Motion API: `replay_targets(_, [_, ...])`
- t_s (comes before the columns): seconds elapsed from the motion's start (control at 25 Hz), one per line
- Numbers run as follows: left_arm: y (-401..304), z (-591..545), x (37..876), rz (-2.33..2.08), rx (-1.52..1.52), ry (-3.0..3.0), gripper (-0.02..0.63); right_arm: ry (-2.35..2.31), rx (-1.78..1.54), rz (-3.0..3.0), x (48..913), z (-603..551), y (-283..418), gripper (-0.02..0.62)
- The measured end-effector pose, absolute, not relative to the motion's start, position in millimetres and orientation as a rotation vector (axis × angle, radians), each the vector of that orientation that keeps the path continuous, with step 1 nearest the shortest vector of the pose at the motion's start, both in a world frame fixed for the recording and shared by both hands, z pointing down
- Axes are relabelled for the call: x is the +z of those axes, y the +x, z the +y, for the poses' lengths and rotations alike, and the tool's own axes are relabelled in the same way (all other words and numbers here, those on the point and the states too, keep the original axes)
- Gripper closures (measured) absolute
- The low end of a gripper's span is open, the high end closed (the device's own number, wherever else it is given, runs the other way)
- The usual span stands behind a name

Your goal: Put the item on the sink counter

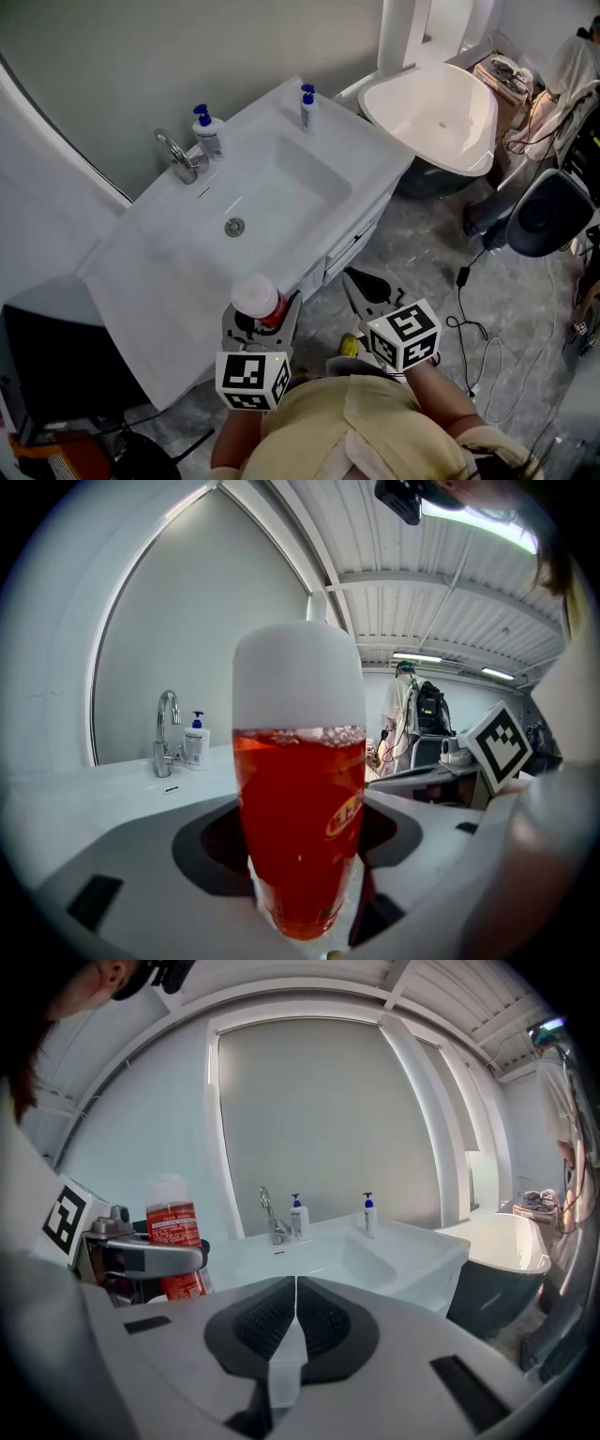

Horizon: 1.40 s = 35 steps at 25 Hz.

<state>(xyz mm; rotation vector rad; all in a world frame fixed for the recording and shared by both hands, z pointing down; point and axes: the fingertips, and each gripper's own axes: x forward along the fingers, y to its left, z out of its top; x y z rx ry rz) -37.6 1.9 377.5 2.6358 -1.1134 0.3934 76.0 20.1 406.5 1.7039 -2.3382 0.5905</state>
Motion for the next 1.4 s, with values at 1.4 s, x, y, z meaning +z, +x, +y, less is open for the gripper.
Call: replay_targets(1.4, [2,-89,385,-1.259,0.383,2.544,0.288,1.497,0.528,-2.478,403,-88,101,0.569])
